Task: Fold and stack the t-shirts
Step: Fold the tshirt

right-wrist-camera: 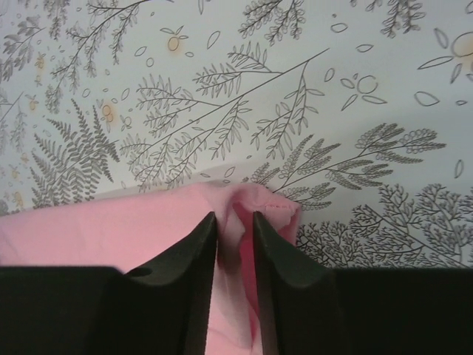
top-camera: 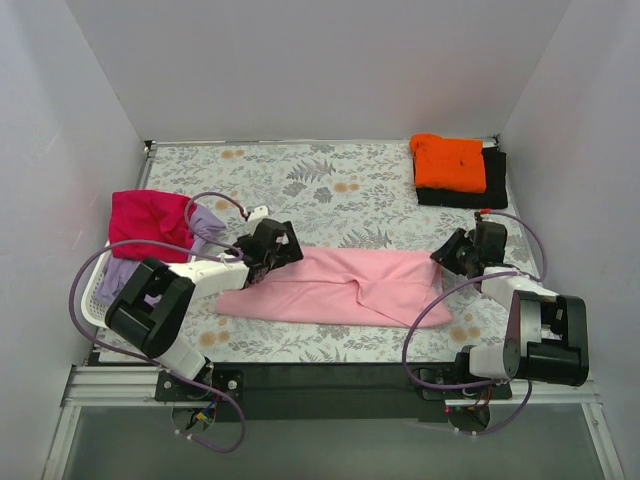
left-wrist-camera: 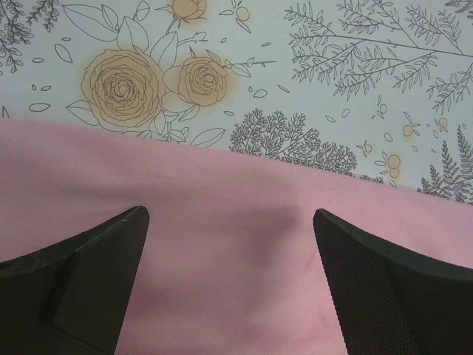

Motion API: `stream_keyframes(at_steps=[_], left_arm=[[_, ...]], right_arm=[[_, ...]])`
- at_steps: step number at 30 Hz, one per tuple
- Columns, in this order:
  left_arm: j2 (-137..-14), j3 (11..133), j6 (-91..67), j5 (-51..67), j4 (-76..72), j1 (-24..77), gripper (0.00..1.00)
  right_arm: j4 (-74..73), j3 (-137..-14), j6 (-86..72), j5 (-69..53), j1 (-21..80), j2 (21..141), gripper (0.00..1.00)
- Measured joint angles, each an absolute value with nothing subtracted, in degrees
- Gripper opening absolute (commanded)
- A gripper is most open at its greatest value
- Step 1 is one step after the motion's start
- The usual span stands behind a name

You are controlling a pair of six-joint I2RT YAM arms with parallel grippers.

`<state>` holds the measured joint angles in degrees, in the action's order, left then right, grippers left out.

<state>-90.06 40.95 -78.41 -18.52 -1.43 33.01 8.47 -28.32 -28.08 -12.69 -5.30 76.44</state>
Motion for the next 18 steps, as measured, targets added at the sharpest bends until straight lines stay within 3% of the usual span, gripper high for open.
stream_keyframes(at_steps=[6, 18], left_arm=[[-89.2, 39.9, -78.4, -19.7, -1.5, 33.1, 0.88], [-85.6, 38.7, -78.1, -21.0, 3.3, 33.1, 0.88]], right_arm=[[8.4, -28.4, -25.1, -7.3, -5.3, 76.1, 0.39], [3.4, -29.7, -20.4, -0.1, -0.5, 64.3, 0.47]])
